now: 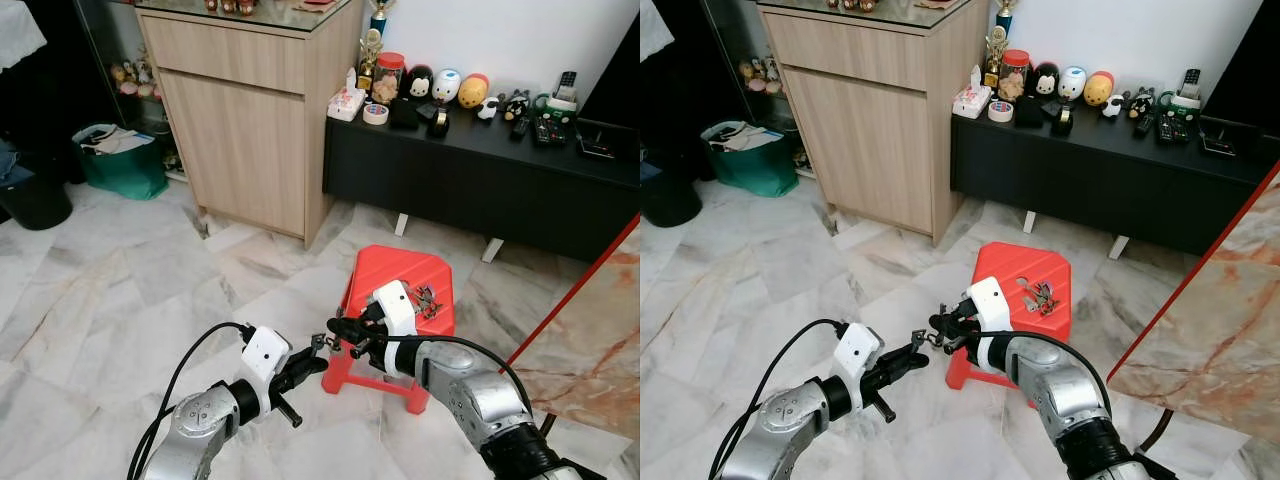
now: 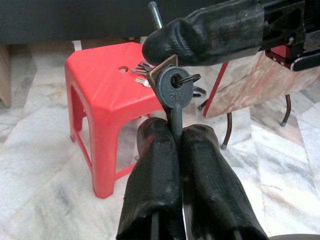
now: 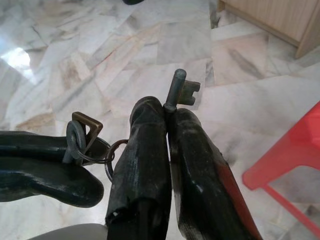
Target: Hang keys on a hook
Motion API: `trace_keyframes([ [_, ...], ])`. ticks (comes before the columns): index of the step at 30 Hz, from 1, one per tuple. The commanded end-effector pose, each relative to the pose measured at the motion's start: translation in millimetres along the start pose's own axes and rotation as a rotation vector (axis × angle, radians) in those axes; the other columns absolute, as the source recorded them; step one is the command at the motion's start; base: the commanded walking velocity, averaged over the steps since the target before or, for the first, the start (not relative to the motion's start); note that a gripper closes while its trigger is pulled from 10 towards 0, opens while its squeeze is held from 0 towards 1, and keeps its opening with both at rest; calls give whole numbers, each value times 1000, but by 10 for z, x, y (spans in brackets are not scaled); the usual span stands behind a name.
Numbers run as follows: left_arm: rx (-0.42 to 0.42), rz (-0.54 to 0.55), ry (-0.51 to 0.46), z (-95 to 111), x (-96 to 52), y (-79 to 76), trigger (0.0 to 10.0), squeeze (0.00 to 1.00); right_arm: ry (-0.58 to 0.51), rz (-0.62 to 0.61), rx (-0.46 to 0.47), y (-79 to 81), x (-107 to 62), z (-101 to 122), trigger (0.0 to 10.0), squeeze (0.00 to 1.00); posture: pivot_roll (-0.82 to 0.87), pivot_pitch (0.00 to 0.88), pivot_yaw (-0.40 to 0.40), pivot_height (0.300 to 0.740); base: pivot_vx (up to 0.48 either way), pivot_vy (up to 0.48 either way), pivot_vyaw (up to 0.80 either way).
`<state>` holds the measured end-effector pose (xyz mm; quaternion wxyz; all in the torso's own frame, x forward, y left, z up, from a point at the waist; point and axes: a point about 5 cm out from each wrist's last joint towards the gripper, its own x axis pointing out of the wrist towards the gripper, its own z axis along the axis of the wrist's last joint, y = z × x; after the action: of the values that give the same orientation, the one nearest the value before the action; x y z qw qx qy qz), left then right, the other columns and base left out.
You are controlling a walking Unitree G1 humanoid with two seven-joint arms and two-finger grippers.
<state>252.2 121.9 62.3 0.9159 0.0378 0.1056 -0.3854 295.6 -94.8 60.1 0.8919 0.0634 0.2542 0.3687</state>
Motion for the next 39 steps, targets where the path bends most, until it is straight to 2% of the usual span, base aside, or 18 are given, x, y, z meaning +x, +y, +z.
trace_keyframes([
  [1,73,58,-124,275,-83,163,0,0,153,-218,110,-379,-261,-447,10000,533,84,62,-66,740,0,0,0],
  [2,73,58,-124,274,-83,163,0,0,148,-216,115,-376,-258,-440,10000,1000,84,62,-66,740,0,0,0],
  [4,72,57,-123,274,-83,162,0,0,129,-215,135,-375,-250,-412,10000,1000,83,62,-67,740,0,0,0],
  [5,72,57,-122,273,-82,162,0,0,119,-217,139,-379,-249,-394,10000,710,83,62,-67,740,0,0,0],
  [6,73,57,-122,273,-83,162,0,0,111,-221,137,-385,-249,-378,10000,0,84,64,-67,740,0,0,0],
  [14,79,47,-107,248,-93,148,0,0,70,-247,174,-444,-252,-325,10000,0,83,64,-67,740,0,0,0],
  [15,80,47,-105,244,-97,147,0,0,60,-241,186,-438,-248,-326,10000,1000,85,65,-67,740,0,0,0],
  [24,79,48,-106,247,-99,148,0,0,18,-192,250,-383,-212,-310,10000,1000,86,65,-65,740,0,0,0],
  [25,79,48,-108,251,-97,147,0,0,50,-186,250,-378,-205,-353,10000,1000,83,65,-65,740,0,0,0],
  [26,79,48,-110,253,-95,147,0,0,67,-177,250,-369,-202,-380,10000,0,83,65,-65,740,0,0,0],
  [28,78,47,-111,255,-93,145,0,0,77,-167,268,-357,-196,-411,10000,0,83,65,-65,740,0,0,0],
  [32,76,48,-114,258,-88,141,0,0,0,-170,469,-379,-178,-448,10000,0,87,65,-66,740,0,0,0],
  [33,76,48,-114,258,-88,141,0,0,0,-170,469,-379,-178,-448,10000,0,87,65,-66,740,0,0,0],
  [35,74,50,-116,258,-90,139,0,0,-29,-175,539,-398,-185,-473,10000,0,87,65,-66,740,0,0,0],
  [37,73,51,-115,255,-91,139,0,0,-11,-197,530,-415,-195,-520,10000,0,87,65,-65,740,0,0,0],
  [38,75,54,-108,244,-99,142,0,0,70,-257,439,-443,-213,-637,10000,0,84,64,-63,740,0,0,0],
  [39,75,54,-108,244,-99,142,0,0,70,-257,439,-443,-213,-637,10000,0,84,64,-63,740,0,0,0],
])
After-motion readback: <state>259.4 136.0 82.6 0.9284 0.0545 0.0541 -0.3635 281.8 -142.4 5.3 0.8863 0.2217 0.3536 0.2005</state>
